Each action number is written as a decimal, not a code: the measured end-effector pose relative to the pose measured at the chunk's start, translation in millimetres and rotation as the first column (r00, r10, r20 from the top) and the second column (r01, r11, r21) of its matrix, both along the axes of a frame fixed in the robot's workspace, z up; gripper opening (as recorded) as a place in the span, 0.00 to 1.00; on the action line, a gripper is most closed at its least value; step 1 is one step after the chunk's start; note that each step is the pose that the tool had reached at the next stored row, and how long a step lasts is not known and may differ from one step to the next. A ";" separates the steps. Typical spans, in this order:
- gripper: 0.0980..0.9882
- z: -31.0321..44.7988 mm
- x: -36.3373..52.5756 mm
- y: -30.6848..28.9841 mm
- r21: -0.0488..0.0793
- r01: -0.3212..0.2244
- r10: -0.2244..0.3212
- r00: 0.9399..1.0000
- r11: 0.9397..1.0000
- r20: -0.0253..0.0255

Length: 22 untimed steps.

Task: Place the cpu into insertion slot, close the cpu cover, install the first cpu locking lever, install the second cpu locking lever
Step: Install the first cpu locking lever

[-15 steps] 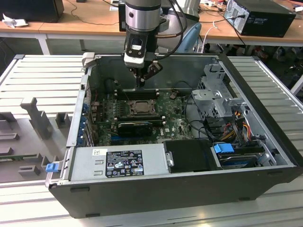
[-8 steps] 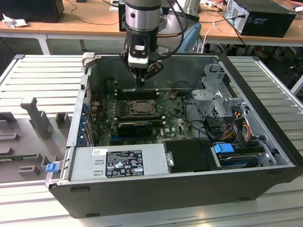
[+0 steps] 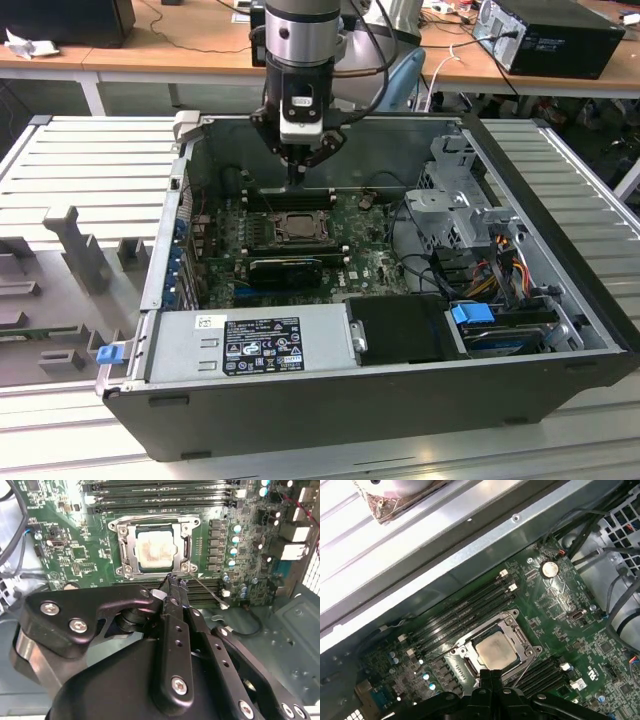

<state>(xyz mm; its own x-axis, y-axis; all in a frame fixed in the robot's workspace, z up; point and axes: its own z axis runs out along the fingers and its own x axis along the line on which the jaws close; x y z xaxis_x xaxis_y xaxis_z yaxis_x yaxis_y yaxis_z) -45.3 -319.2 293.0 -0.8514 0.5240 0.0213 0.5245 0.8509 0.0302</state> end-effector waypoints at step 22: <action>0.01 0.3 0.4 0.0 0.000 -0.340 0.340 0.940 0.940 0.000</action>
<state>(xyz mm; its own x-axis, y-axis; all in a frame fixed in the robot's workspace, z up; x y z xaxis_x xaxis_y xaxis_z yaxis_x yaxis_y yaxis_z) -44.9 -319.2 293.3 -0.9790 0.2028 0.0214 0.2034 0.9786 0.0303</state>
